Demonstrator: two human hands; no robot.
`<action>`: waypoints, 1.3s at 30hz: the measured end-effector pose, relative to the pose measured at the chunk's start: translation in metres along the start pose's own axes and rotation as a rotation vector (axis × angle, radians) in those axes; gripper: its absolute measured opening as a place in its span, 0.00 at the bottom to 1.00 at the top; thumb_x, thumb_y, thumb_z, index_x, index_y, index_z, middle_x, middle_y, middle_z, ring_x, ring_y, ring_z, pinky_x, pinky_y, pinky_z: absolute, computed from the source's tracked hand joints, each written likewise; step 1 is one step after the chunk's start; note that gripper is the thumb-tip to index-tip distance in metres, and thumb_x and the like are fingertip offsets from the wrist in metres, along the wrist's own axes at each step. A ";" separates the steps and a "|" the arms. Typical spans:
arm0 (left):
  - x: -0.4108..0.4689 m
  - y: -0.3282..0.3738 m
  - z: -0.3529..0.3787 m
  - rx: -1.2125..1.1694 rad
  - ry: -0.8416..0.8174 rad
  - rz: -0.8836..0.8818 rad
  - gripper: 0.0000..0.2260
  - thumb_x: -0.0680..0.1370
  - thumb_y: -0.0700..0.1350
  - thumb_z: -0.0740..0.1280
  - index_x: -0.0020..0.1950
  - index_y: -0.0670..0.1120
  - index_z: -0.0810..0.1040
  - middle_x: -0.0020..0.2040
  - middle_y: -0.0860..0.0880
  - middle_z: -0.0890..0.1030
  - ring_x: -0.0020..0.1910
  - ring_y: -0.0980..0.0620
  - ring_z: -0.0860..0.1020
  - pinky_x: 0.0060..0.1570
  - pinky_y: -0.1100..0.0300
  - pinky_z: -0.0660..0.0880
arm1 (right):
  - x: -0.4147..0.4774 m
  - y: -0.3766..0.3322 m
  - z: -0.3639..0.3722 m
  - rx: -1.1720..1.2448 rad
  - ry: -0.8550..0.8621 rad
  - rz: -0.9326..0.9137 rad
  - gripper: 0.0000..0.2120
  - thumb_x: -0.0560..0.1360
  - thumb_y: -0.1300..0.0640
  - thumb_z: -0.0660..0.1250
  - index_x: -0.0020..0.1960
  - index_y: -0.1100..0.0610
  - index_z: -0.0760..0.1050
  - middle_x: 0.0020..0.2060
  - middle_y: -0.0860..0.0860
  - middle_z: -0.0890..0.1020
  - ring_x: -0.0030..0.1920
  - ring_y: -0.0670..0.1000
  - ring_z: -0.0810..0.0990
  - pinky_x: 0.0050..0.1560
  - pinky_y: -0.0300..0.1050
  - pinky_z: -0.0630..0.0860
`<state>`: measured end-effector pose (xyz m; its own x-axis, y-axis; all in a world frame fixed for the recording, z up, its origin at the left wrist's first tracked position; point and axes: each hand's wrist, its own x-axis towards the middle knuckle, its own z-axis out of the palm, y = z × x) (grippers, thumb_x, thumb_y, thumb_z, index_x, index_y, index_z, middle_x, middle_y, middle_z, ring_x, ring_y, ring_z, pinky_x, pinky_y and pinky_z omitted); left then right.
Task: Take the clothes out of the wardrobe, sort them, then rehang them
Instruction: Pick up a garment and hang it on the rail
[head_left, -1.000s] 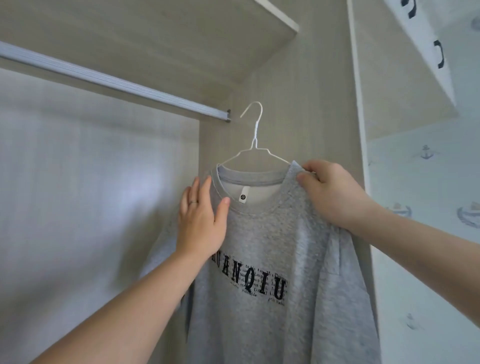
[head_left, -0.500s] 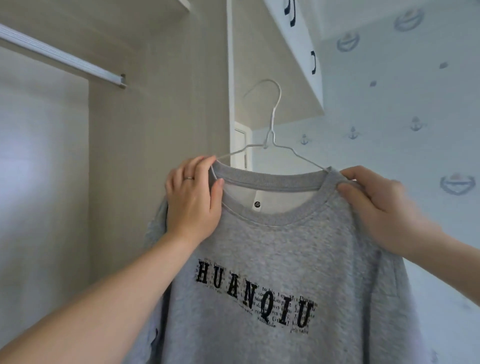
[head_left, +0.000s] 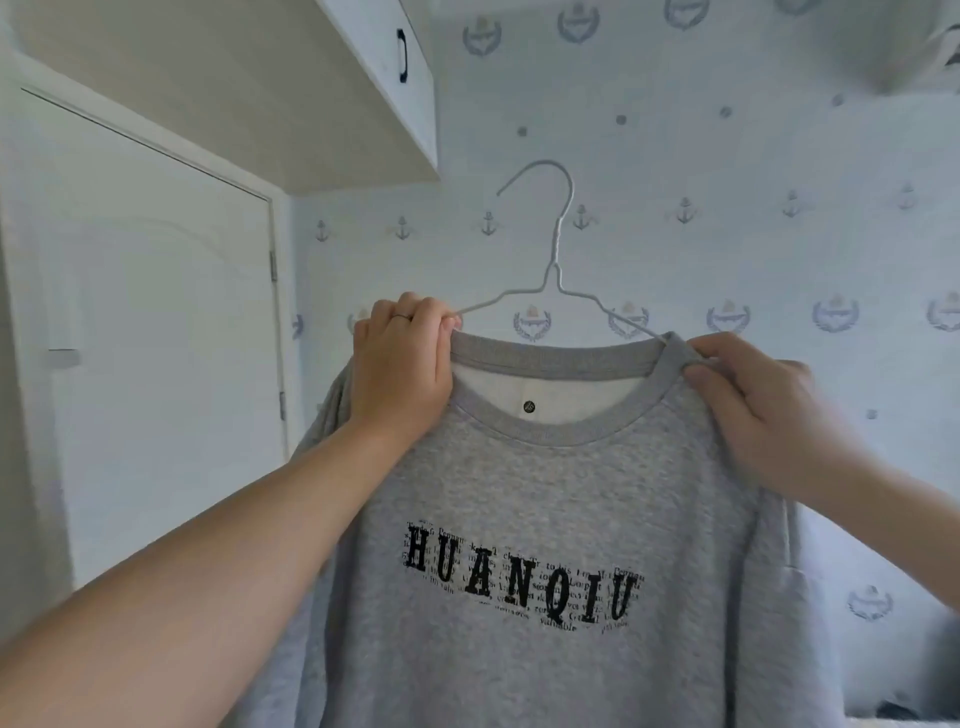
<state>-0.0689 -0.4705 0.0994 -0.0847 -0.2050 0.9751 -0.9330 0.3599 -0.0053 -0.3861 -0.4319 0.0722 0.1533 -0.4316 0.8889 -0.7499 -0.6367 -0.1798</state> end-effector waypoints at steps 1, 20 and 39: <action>-0.003 0.015 0.022 -0.032 -0.011 -0.009 0.11 0.82 0.44 0.56 0.50 0.43 0.77 0.47 0.46 0.78 0.48 0.41 0.73 0.47 0.50 0.64 | -0.008 0.020 -0.006 -0.014 -0.008 0.020 0.09 0.81 0.46 0.57 0.57 0.45 0.72 0.39 0.43 0.83 0.39 0.46 0.77 0.39 0.42 0.73; -0.136 0.348 0.401 -0.445 -0.480 0.106 0.09 0.84 0.43 0.56 0.54 0.42 0.75 0.50 0.41 0.77 0.53 0.38 0.72 0.54 0.45 0.64 | -0.249 0.336 -0.106 -0.374 -0.359 0.679 0.05 0.80 0.48 0.56 0.53 0.46 0.67 0.31 0.46 0.76 0.33 0.52 0.76 0.37 0.53 0.77; -0.315 0.568 0.685 -0.859 -0.964 0.420 0.05 0.82 0.43 0.63 0.52 0.47 0.78 0.51 0.47 0.79 0.52 0.41 0.74 0.51 0.47 0.67 | -0.430 0.538 -0.073 -0.732 -0.304 1.471 0.07 0.81 0.54 0.58 0.54 0.54 0.72 0.50 0.51 0.80 0.48 0.58 0.79 0.46 0.53 0.75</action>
<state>-0.8118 -0.8251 -0.3628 -0.8460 -0.3625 0.3909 -0.2953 0.9291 0.2227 -0.9023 -0.5419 -0.3754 -0.8621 -0.5060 0.0280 -0.4671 0.7720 -0.4312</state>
